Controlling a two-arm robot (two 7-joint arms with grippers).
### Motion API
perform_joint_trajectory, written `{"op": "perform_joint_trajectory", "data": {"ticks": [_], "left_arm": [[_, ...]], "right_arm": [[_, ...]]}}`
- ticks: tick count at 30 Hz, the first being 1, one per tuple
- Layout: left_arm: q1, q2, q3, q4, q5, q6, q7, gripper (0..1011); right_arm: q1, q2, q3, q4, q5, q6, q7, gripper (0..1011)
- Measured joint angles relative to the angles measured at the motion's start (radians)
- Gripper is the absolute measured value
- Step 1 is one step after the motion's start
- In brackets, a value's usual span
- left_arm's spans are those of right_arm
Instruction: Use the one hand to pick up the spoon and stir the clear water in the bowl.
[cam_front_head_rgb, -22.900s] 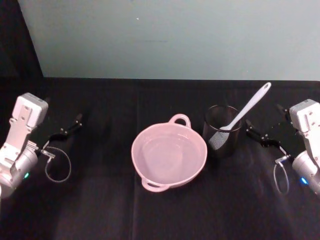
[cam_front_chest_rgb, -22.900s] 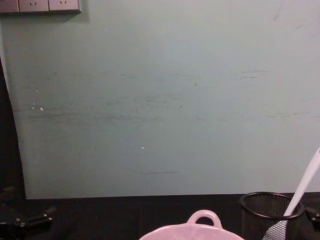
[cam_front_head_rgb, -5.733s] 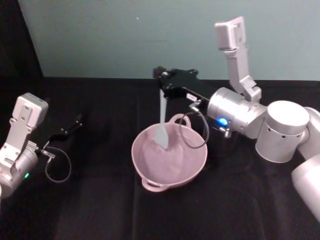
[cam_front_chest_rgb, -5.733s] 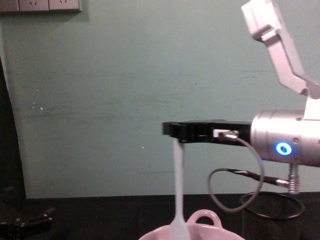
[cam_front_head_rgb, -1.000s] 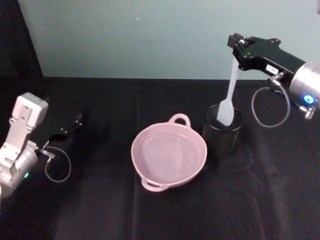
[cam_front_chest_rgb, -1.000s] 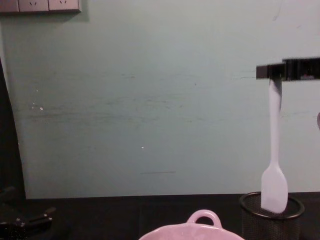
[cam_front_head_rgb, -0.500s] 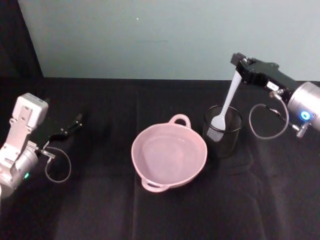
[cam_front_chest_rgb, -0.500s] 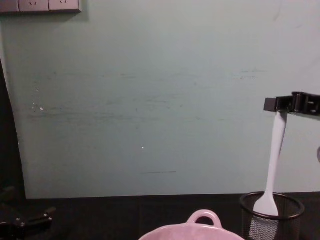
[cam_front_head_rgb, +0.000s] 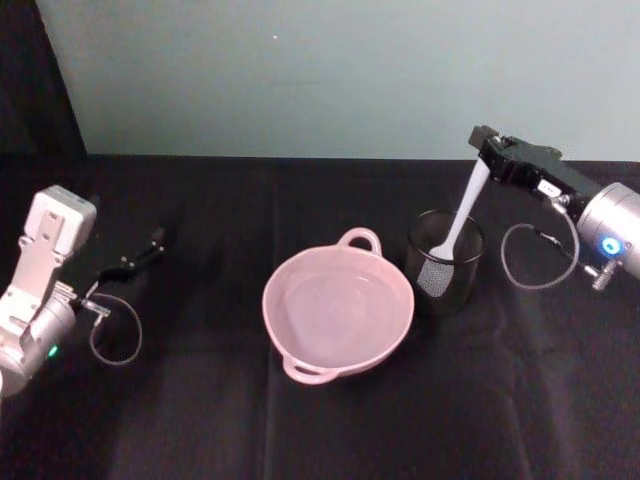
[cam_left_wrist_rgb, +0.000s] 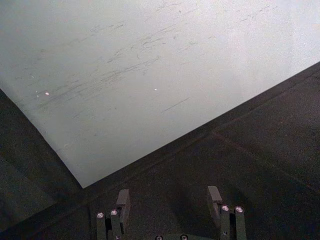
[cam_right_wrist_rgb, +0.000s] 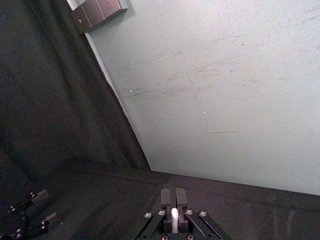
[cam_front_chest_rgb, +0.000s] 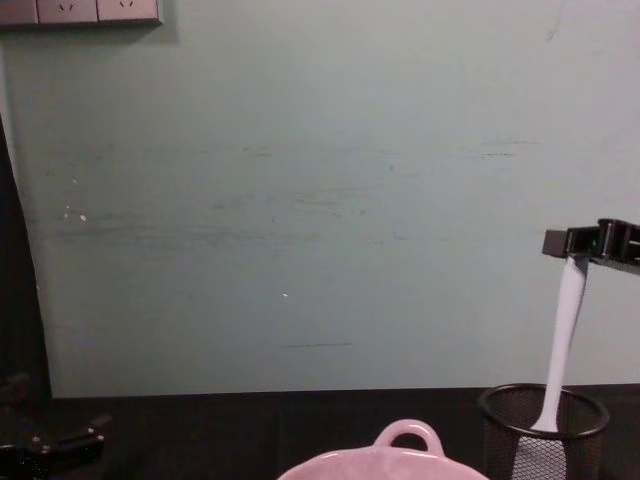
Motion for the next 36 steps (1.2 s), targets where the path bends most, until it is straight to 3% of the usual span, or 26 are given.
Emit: {"op": "perform_joint_trajectory", "data": {"ticks": [24, 36], "left_arm": [[0.0, 0.0, 0.0, 0.0, 0.0, 0.0, 0.0, 1011], [0.0, 0.0, 0.0, 0.0, 0.0, 0.0, 0.0, 1011]], "right_arm": [[0.011, 0.004, -0.032, 0.06, 0.093, -0.034, -0.007, 65], [0.026, 0.009, -0.06, 0.086, 0.114, -0.044, -0.018, 65]]}}
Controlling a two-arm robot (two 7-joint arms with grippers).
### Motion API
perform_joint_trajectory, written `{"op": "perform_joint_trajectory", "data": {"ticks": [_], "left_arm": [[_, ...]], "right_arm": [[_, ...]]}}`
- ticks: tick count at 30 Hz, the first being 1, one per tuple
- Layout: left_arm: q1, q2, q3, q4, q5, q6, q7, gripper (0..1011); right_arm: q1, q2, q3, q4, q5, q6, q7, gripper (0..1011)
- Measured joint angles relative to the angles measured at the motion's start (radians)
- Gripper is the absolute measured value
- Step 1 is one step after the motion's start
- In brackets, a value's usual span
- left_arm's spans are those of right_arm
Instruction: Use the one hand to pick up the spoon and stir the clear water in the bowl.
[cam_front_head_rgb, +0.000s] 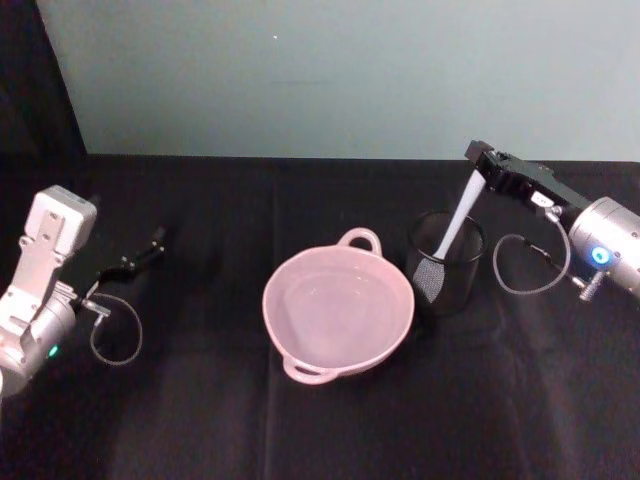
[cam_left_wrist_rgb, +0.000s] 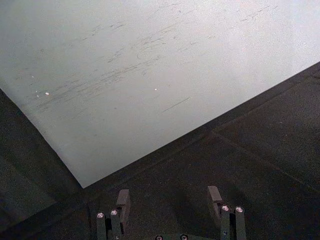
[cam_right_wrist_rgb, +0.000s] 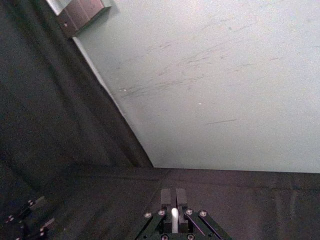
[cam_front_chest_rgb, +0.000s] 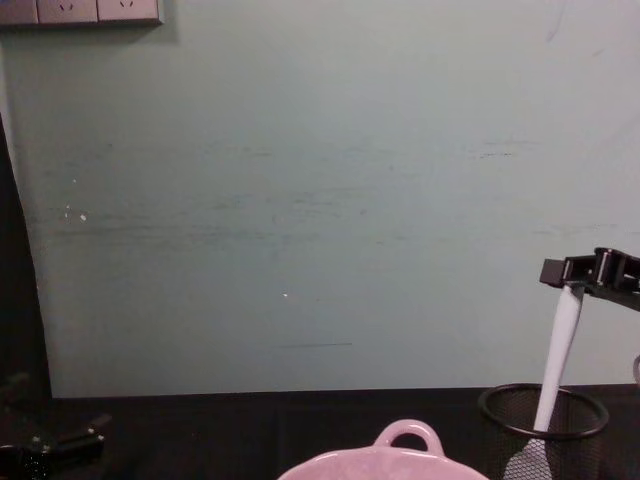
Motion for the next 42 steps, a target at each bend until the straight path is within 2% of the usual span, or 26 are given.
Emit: {"op": "perform_joint_trajectory", "data": {"ticks": [3, 7, 8, 10, 17, 18, 19, 22, 23, 27, 28, 30, 31, 34, 38, 42], "left_arm": [[0.0, 0.0, 0.0, 0.0, 0.0, 0.0, 0.0, 1011], [0.0, 0.0, 0.0, 0.0, 0.0, 0.0, 0.0, 1011], [0.0, 0.0, 0.0, 0.0, 0.0, 0.0, 0.0, 1011], [0.0, 0.0, 0.0, 0.0, 0.0, 0.0, 0.0, 1011], [0.0, 0.0, 0.0, 0.0, 0.0, 0.0, 0.0, 1011], [0.0, 0.0, 0.0, 0.0, 0.0, 0.0, 0.0, 1011], [0.0, 0.0, 0.0, 0.0, 0.0, 0.0, 0.0, 1011], [0.0, 0.0, 0.0, 0.0, 0.0, 0.0, 0.0, 1011], [0.0, 0.0, 0.0, 0.0, 0.0, 0.0, 0.0, 1011], [0.0, 0.0, 0.0, 0.0, 0.0, 0.0, 0.0, 1011], [0.0, 0.0, 0.0, 0.0, 0.0, 0.0, 0.0, 1011], [0.0, 0.0, 0.0, 0.0, 0.0, 0.0, 0.0, 1011], [0.0, 0.0, 0.0, 0.0, 0.0, 0.0, 0.0, 1011], [0.0, 0.0, 0.0, 0.0, 0.0, 0.0, 0.0, 1011], [0.0, 0.0, 0.0, 0.0, 0.0, 0.0, 0.0, 1011], [0.0, 0.0, 0.0, 0.0, 0.0, 0.0, 0.0, 1011]], "right_arm": [[-0.002, 0.006, 0.001, 0.0, 0.005, -0.003, -0.014, 86], [-0.014, 0.019, 0.01, -0.015, 0.011, -0.009, -0.033, 190], [-0.017, 0.022, 0.012, -0.018, 0.011, -0.01, -0.036, 246], [-0.03, 0.033, 0.02, -0.033, 0.014, -0.011, -0.049, 281], [-0.081, 0.065, 0.055, -0.059, 0.036, -0.019, -0.073, 503], [-0.086, 0.067, 0.058, -0.061, 0.038, -0.02, -0.075, 568], [-0.091, 0.07, 0.062, -0.063, 0.041, -0.021, -0.076, 568], [-0.113, 0.087, 0.08, -0.076, 0.051, -0.024, -0.085, 684], [-0.117, 0.091, 0.084, -0.079, 0.052, -0.025, -0.087, 684], [-0.136, 0.114, 0.102, -0.107, 0.058, -0.024, -0.1, 818], [-0.146, 0.128, 0.108, -0.126, 0.057, -0.017, -0.113, 869], [-0.166, 0.156, 0.115, -0.17, 0.049, 0.004, -0.135, 909], [-0.166, 0.156, 0.115, -0.17, 0.049, 0.004, -0.135, 918], [-0.195, 0.197, 0.117, -0.229, 0.032, 0.049, -0.17, 998], [-0.224, 0.269, 0.098, -0.301, -0.016, 0.139, -0.216, 1003], [-0.223, 0.302, 0.071, -0.318, -0.071, 0.201, -0.246, 1003]]}}
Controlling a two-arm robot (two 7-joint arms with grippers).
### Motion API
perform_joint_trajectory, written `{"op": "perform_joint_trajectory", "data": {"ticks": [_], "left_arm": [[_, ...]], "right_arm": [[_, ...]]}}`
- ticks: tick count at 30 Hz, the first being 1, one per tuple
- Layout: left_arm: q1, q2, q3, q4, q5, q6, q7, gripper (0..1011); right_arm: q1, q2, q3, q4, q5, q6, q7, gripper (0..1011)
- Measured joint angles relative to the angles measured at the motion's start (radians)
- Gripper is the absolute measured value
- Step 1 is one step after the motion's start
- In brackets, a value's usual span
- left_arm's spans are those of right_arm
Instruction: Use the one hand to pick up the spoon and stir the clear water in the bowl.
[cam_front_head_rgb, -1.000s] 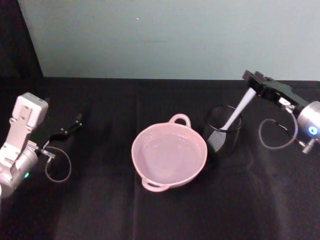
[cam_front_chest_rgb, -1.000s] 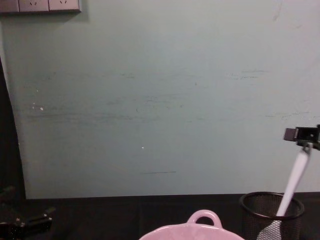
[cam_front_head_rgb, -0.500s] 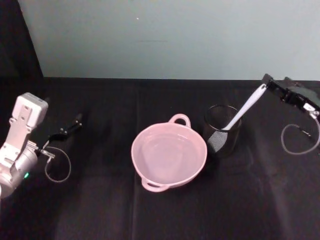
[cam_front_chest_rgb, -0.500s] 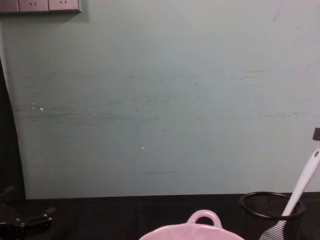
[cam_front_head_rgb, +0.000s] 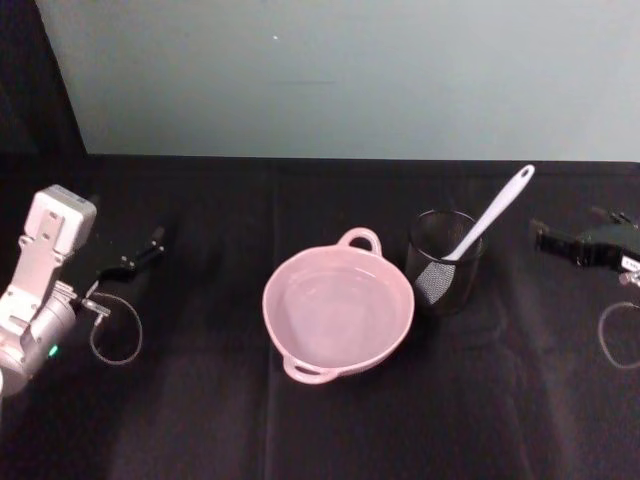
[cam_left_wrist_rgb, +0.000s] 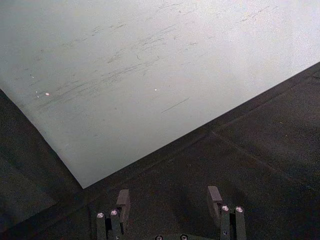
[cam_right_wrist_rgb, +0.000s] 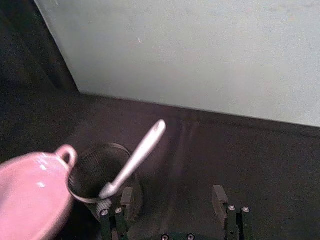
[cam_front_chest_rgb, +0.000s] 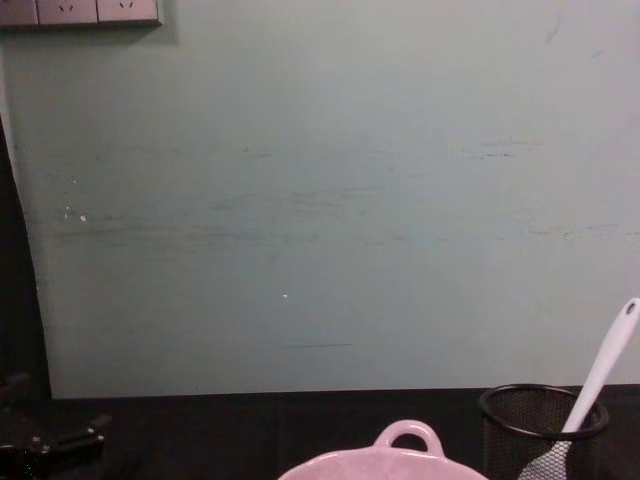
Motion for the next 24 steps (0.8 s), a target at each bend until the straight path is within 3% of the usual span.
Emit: {"op": "perform_joint_trajectory", "data": {"ticks": [4, 7, 9, 12, 13, 15, 19, 21, 24], "left_arm": [[0.0, 0.0, 0.0, 0.0, 0.0, 0.0, 0.0, 1011], [0.0, 0.0, 0.0, 0.0, 0.0, 0.0, 0.0, 1011], [0.0, 0.0, 0.0, 0.0, 0.0, 0.0, 0.0, 1011], [0.0, 0.0, 0.0, 0.0, 0.0, 0.0, 0.0, 1011], [0.0, 0.0, 0.0, 0.0, 0.0, 0.0, 0.0, 1011], [0.0, 0.0, 0.0, 0.0, 0.0, 0.0, 0.0, 1011], [0.0, 0.0, 0.0, 0.0, 0.0, 0.0, 0.0, 1011], [0.0, 0.0, 0.0, 0.0, 0.0, 0.0, 0.0, 1011], [0.0, 0.0, 0.0, 0.0, 0.0, 0.0, 0.0, 1011]], "right_arm": [[0.02, 0.008, -0.032, 0.013, -0.061, 0.034, -0.026, 1002], [0.053, 0.002, -0.072, 0.043, -0.136, 0.032, -0.046, 1003], [0.082, -0.005, -0.115, 0.077, -0.218, -0.006, -0.048, 1003], [0.101, -0.02, -0.145, 0.116, -0.274, -0.054, -0.047, 1002], [0.109, -0.036, -0.158, 0.149, -0.3, -0.096, -0.039, 1002], [0.113, -0.059, -0.164, 0.201, -0.319, -0.181, -0.013, 1003], [0.11, -0.095, -0.152, 0.278, -0.314, -0.31, 0.043, 1003], [0.107, -0.115, -0.142, 0.318, -0.3, -0.361, 0.073, 1003], [0.104, -0.131, -0.134, 0.348, -0.287, -0.39, 0.098, 1003]]}}
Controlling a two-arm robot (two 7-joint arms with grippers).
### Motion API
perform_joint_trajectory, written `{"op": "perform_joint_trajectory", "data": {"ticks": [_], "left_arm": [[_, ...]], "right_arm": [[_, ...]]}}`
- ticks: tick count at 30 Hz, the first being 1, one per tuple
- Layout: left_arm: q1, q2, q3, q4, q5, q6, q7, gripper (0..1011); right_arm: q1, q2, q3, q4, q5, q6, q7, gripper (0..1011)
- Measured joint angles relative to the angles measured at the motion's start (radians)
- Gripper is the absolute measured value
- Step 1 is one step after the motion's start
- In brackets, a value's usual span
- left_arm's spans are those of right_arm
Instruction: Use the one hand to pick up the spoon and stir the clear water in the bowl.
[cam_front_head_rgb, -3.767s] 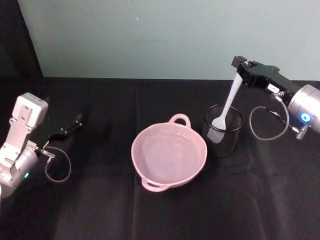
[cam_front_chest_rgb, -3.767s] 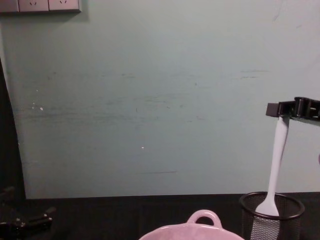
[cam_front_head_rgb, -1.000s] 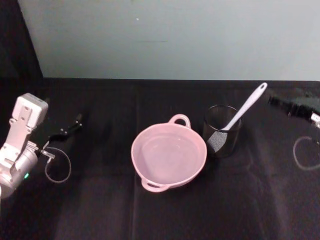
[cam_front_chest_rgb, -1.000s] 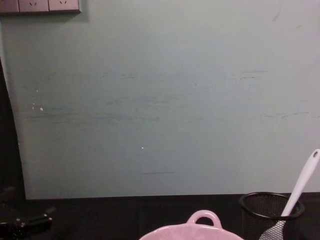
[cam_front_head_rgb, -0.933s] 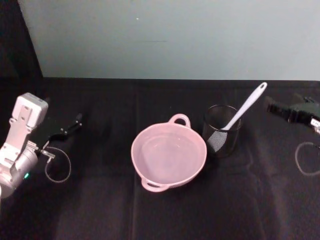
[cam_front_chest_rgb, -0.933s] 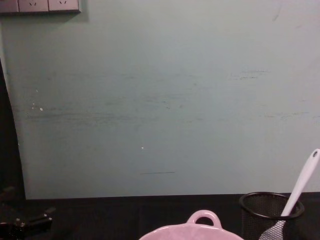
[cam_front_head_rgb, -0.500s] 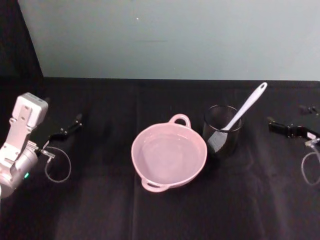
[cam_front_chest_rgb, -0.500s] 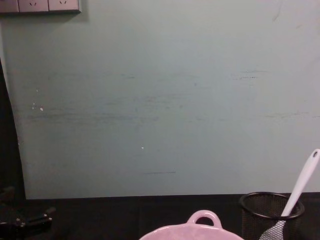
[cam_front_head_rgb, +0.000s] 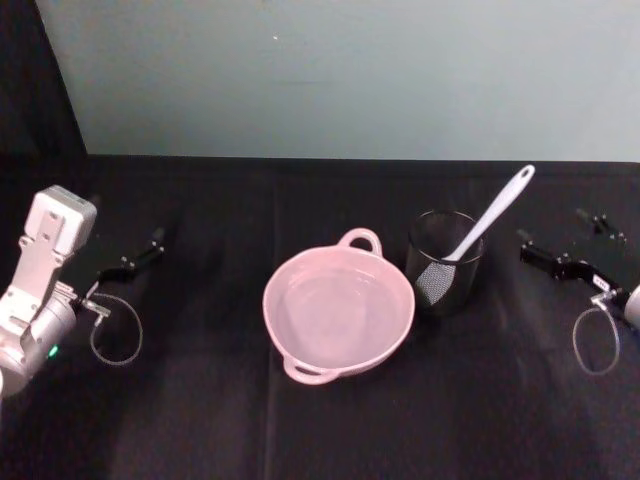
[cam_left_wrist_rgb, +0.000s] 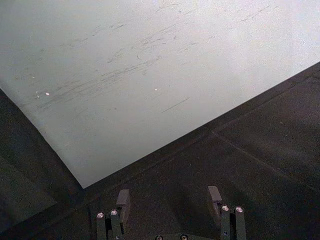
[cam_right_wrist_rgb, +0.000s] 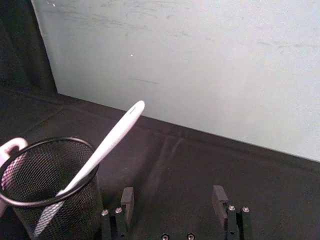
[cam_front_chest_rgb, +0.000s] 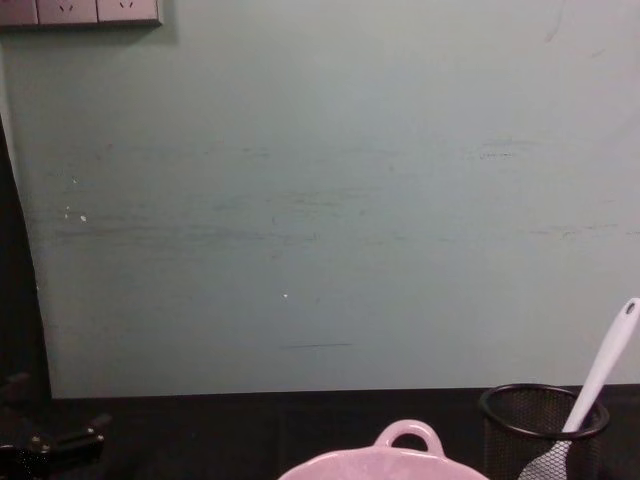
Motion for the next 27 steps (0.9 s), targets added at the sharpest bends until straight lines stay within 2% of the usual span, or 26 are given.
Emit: {"op": "perform_joint_trajectory", "data": {"ticks": [6, 10, 27], "left_arm": [[0.0, 0.0, 0.0, 0.0, 0.0, 0.0, 0.0, 1011], [0.0, 0.0, 0.0, 0.0, 0.0, 0.0, 0.0, 1011], [0.0, 0.0, 0.0, 0.0, 0.0, 0.0, 0.0, 1011]], "right_arm": [[0.0, -0.024, 0.006, 0.046, 0.012, -0.011, 0.043, 1002], [0.005, -0.028, 0.004, 0.051, 0.003, 0.008, 0.057, 1003], [0.004, -0.028, 0.004, 0.052, 0.004, 0.0, 0.056, 1003]]}}
